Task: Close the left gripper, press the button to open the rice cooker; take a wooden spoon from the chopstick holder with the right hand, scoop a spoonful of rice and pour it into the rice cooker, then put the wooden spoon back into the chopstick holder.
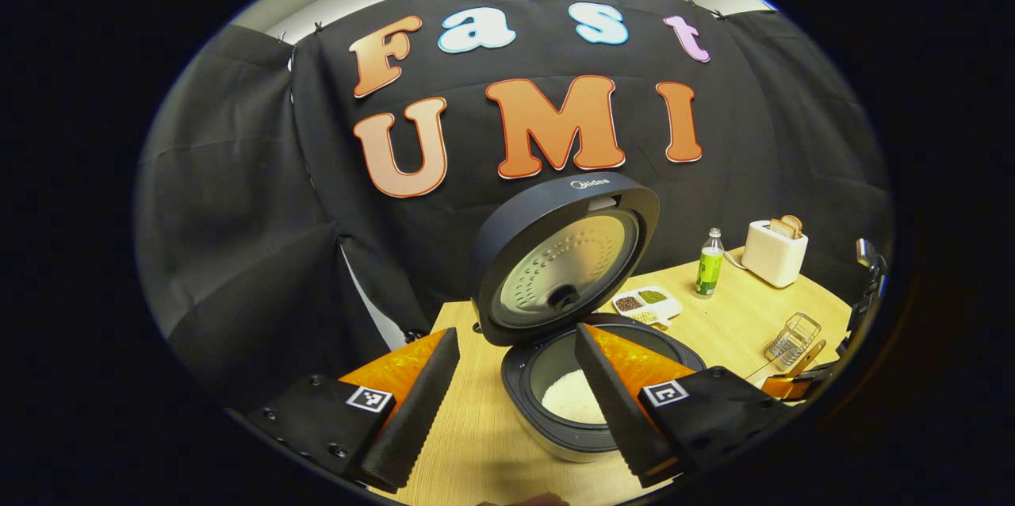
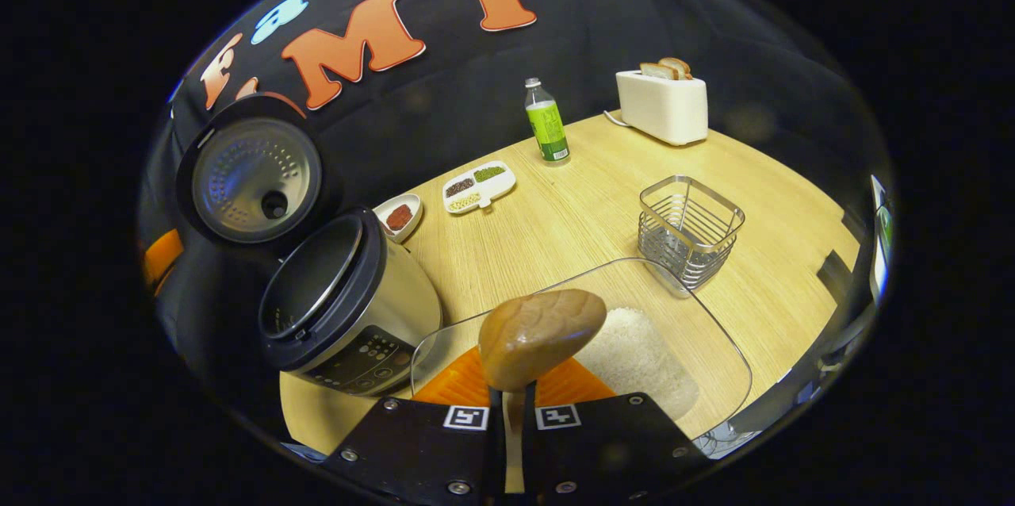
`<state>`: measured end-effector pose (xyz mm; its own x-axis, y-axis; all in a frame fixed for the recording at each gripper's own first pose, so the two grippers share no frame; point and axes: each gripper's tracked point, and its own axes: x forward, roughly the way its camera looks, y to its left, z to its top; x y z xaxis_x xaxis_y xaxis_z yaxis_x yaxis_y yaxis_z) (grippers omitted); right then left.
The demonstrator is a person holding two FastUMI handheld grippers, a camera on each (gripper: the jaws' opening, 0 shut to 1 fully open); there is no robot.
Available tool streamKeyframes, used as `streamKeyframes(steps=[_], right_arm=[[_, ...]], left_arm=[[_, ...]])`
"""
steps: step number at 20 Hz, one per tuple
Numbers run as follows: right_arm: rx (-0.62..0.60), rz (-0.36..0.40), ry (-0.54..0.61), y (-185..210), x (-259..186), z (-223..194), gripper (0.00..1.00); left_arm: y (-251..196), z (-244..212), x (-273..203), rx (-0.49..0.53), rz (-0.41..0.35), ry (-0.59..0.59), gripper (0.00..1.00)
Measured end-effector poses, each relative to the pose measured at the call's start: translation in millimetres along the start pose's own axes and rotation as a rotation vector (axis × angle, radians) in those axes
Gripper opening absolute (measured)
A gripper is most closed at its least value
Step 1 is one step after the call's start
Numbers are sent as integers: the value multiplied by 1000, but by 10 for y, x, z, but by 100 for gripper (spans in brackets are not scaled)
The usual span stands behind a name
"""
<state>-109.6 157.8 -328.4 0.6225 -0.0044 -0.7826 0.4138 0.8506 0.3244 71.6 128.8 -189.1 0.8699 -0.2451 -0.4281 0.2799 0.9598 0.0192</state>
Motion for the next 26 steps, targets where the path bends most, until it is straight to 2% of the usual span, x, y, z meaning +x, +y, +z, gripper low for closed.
streamKeyframes(steps=[1,2,3,4,6,7,8,9,11,12,13,16,17,18,23,24,26], right_arm=[[29,16,12,-12,23,7,8],[54,30,26,-27,41,10,7],[84,48,37,-36,56,11,8],[109,65,49,-46,72,11,8],[152,94,69,-63,95,7,7],[170,108,74,-67,92,6,8],[183,120,81,-68,105,10,8],[203,137,89,-60,99,0,7],[253,179,111,-36,95,-10,7],[281,198,121,-28,95,-28,7],[315,223,132,-13,92,-32,7],[371,263,173,-26,104,-78,7],[385,284,189,-33,107,-88,8],[404,294,192,-55,95,-73,7],[483,378,209,-161,16,108,7],[491,391,215,-201,-4,145,7],[505,424,229,-262,-35,231,7]], left_arm=[[12,-5,4,-5,2,0,99],[20,-14,-1,-11,2,3,90],[23,-26,0,-17,3,5,90],[23,-50,-6,-22,4,8,99],[36,-60,-8,-24,6,13,99],[43,-46,-10,-22,7,12,90],[47,-44,-25,-16,11,11,91],[55,-34,-30,-13,13,10,99],[44,-33,-34,-12,18,9,99],[43,-31,-41,-12,21,9,90],[36,-14,-38,-12,25,8,99],[-24,8,-47,-10,41,9,99],[-50,30,-51,-12,46,10,90],[-83,39,-76,-13,51,10,99],[-172,139,-144,-14,85,6,100],[-184,153,-147,-15,93,5,91],[-229,168,-175,-24,107,4,97]])
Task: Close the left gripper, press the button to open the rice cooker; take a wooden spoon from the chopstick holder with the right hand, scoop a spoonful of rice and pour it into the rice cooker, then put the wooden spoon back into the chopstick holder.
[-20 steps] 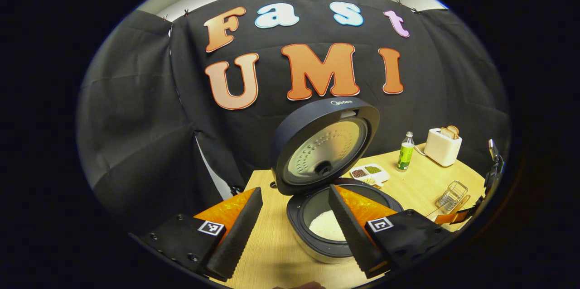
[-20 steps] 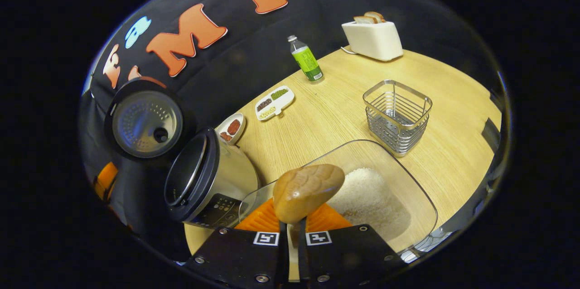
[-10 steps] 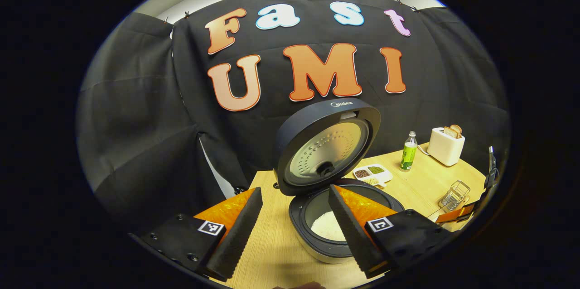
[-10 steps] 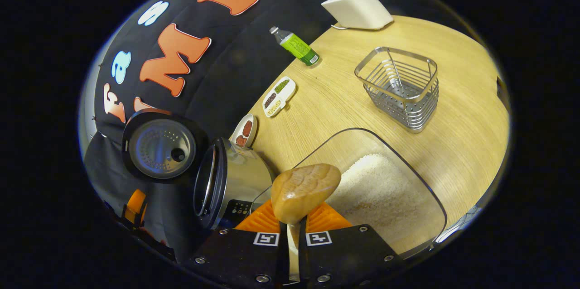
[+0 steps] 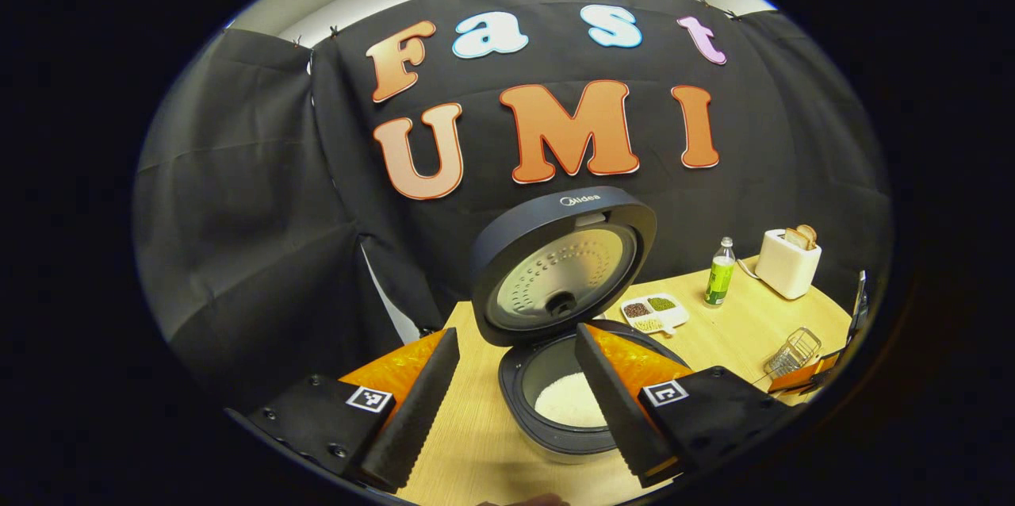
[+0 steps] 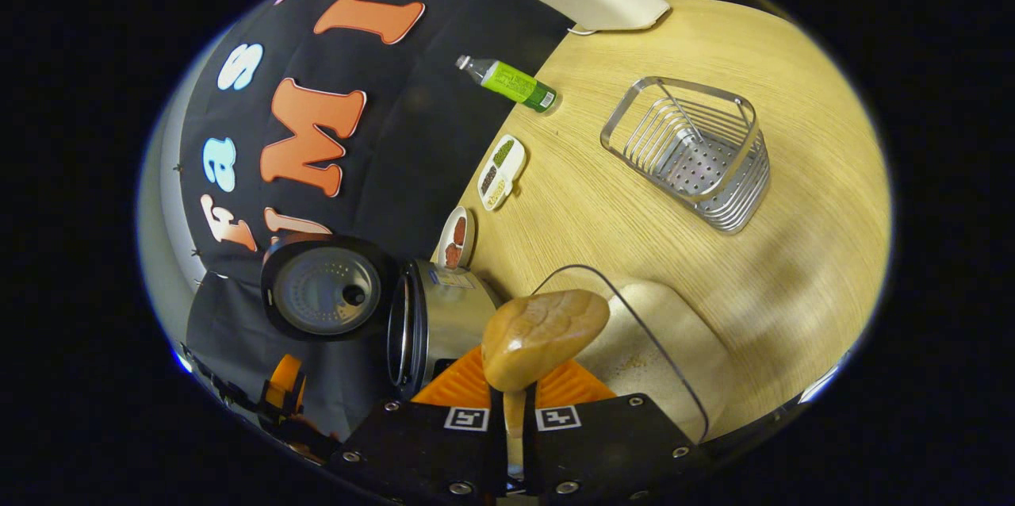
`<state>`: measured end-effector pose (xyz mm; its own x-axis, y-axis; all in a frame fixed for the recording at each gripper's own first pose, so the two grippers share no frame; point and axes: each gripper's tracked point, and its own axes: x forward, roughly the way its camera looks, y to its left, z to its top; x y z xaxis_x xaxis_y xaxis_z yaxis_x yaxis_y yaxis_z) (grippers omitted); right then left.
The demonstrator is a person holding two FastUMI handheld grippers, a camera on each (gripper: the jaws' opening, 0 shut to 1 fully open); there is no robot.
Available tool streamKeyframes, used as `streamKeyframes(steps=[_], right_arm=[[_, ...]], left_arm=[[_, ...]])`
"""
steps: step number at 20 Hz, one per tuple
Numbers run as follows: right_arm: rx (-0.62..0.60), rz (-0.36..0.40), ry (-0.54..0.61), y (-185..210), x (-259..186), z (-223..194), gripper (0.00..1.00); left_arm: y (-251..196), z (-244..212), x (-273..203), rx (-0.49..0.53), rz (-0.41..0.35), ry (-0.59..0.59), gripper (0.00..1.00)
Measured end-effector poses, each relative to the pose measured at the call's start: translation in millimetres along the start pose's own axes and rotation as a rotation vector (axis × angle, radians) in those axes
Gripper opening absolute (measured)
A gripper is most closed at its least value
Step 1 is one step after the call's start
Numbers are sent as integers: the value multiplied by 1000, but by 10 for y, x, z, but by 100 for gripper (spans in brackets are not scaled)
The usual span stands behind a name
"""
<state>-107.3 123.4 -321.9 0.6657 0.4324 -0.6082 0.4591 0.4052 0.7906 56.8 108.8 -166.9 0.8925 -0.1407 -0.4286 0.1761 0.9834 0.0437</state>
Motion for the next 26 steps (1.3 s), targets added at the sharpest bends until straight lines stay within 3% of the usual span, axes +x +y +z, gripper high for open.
streamKeyframes(steps=[1,2,3,4,14,17,19,20,26], right_arm=[[12,18,11,5,-38,41,7],[36,40,22,26,-71,80,7],[59,63,32,48,-97,123,7],[86,85,37,69,-122,180,7],[365,323,75,481,-271,665,7],[372,376,114,791,-183,670,7],[369,405,144,1004,-121,656,7],[364,415,157,1107,-70,647,7],[342,451,211,1654,254,663,7]], left_arm=[[-28,22,7,-5,6,0,100],[-62,33,1,-9,12,-1,90],[-89,43,-7,-10,17,-2,90],[-102,56,-14,-13,27,-3,99],[-195,42,-68,-85,116,4,99],[-138,23,-133,-111,155,3,99],[-57,22,-226,-107,193,-9,94],[1,34,-267,-99,213,-17,99],[297,2,-595,-85,328,-46,99]])
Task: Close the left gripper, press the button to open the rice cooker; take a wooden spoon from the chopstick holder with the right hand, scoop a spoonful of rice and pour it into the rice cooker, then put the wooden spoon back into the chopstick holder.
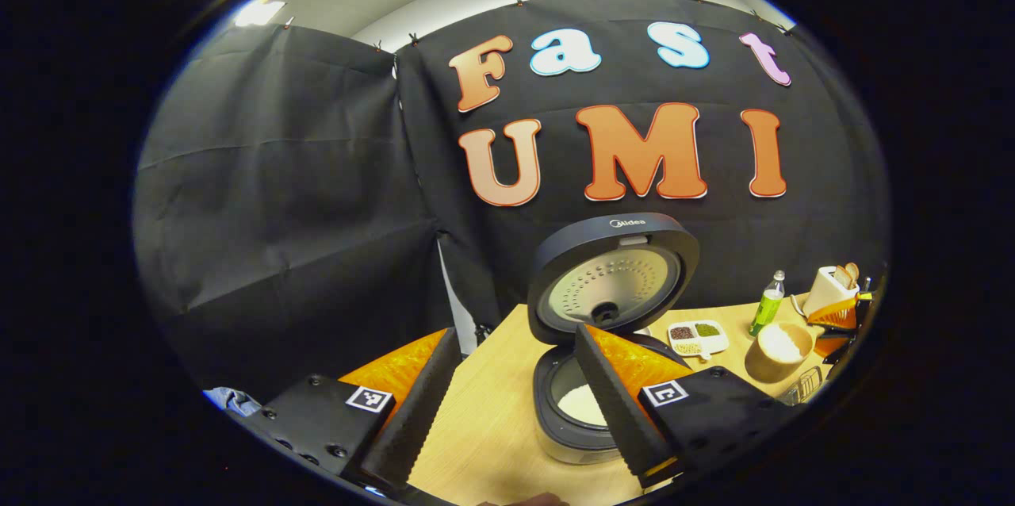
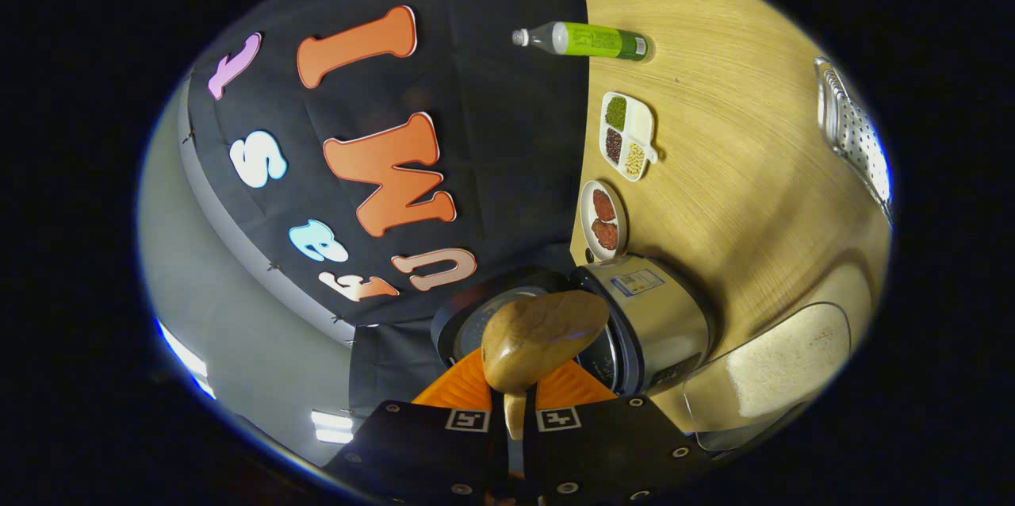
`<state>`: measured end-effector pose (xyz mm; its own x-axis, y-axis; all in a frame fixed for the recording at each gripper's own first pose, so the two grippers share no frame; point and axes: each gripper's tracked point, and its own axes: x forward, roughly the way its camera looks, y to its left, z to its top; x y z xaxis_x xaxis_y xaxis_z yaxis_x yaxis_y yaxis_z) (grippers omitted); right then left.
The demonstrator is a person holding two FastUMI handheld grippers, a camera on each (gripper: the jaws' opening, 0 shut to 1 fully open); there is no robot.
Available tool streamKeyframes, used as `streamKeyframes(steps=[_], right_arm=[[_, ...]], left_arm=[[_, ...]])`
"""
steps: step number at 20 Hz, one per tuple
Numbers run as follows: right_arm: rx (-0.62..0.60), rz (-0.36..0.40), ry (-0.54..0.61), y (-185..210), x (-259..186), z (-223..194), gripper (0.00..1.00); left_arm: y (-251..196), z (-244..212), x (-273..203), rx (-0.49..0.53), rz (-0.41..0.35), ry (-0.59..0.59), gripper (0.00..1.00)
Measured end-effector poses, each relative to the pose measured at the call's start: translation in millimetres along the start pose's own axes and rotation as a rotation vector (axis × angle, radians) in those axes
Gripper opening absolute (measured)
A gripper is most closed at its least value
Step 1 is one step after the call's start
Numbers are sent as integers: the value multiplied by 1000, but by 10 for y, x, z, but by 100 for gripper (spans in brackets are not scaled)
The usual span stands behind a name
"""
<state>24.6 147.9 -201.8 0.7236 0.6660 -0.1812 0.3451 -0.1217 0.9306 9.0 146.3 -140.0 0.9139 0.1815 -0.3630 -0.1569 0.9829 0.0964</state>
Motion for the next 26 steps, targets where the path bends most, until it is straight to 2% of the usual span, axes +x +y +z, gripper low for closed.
streamKeyframes(steps=[10,14,18,26], right_arm=[[-89,-65,75,233,773,-236,7],[-267,-150,48,202,986,-241,7],[-502,-244,7,166,1145,-190,7],[-856,-313,-36,338,1352,-296,7]], left_arm=[[582,-100,-312,2,164,-4,100],[760,-191,-437,5,210,7,99],[878,-234,-487,8,239,16,100],[981,-316,-504,34,233,27,99]])
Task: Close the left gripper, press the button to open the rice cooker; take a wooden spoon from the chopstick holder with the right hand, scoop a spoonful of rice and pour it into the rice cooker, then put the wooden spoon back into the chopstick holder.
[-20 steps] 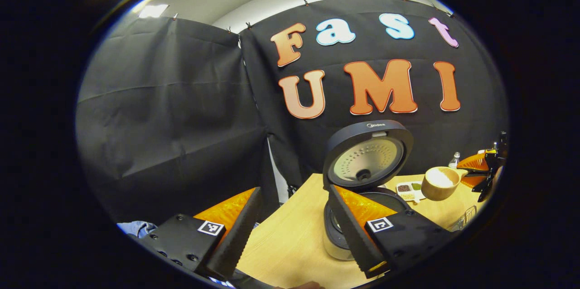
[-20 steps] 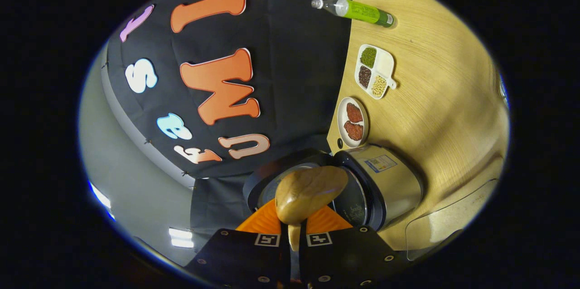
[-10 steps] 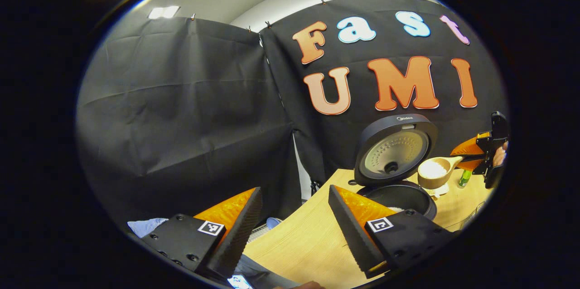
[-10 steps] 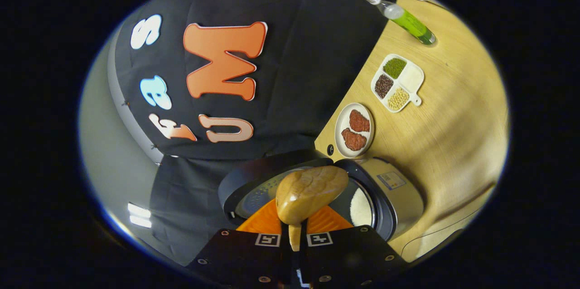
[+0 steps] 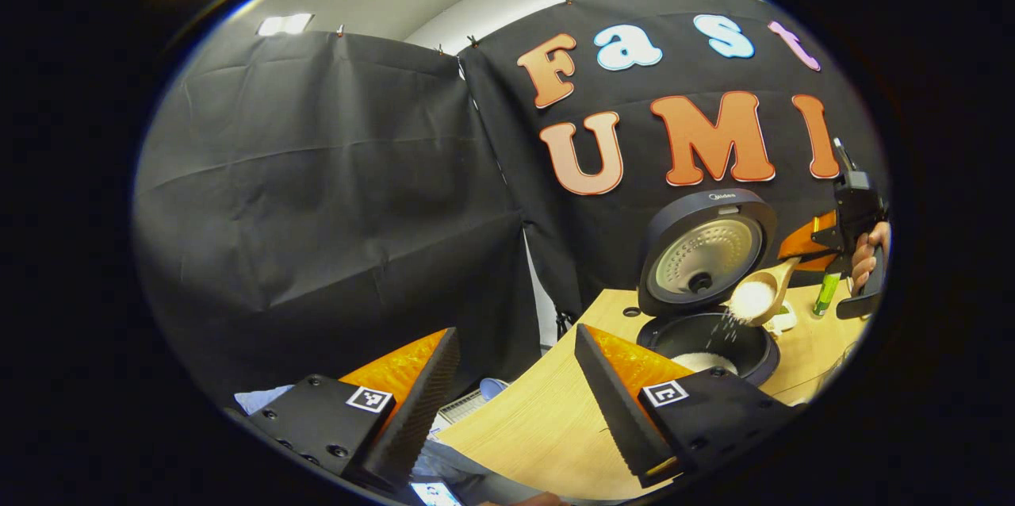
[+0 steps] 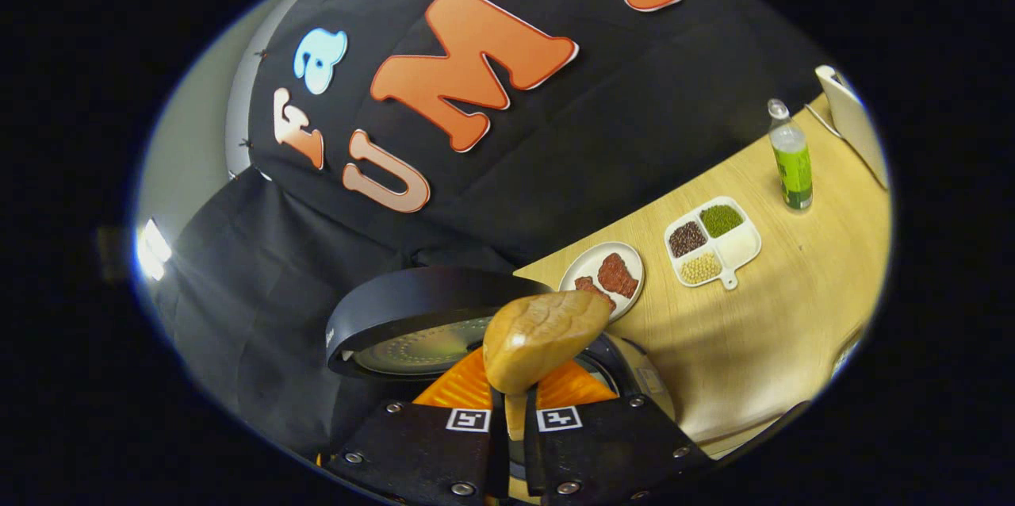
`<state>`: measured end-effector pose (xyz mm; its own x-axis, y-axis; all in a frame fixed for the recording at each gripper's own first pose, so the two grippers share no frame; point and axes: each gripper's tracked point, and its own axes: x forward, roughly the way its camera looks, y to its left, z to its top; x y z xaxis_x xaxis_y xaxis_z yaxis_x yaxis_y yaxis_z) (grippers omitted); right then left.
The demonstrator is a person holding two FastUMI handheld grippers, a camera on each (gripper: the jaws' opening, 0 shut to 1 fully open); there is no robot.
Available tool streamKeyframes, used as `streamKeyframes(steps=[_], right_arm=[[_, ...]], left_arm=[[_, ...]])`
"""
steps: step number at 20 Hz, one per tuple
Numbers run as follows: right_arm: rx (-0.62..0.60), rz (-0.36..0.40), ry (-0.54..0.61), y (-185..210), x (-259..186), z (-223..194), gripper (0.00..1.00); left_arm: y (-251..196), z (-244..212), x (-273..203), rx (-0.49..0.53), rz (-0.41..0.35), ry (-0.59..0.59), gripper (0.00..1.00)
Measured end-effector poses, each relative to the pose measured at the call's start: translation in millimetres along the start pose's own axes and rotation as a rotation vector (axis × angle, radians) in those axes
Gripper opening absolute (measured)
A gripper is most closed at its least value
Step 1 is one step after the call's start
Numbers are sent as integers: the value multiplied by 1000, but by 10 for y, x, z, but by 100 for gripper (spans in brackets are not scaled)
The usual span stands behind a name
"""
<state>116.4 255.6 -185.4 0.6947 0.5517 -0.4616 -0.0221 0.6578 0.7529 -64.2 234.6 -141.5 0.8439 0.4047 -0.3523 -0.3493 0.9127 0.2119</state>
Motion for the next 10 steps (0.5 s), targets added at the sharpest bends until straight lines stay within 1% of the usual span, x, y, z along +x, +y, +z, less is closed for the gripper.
streamKeyframes(steps=[3,6,7,10], right_arm=[[-79,0,-28,109,1,47,7],[-109,-7,-46,162,31,125,7],[-114,-6,-54,182,34,141,7],[-169,-16,-71,228,18,194,7]], left_arm=[[56,-32,8,4,-1,4,99],[82,-49,36,10,-2,2,99],[112,-52,50,14,0,2,100],[158,-109,51,12,4,7,99]])
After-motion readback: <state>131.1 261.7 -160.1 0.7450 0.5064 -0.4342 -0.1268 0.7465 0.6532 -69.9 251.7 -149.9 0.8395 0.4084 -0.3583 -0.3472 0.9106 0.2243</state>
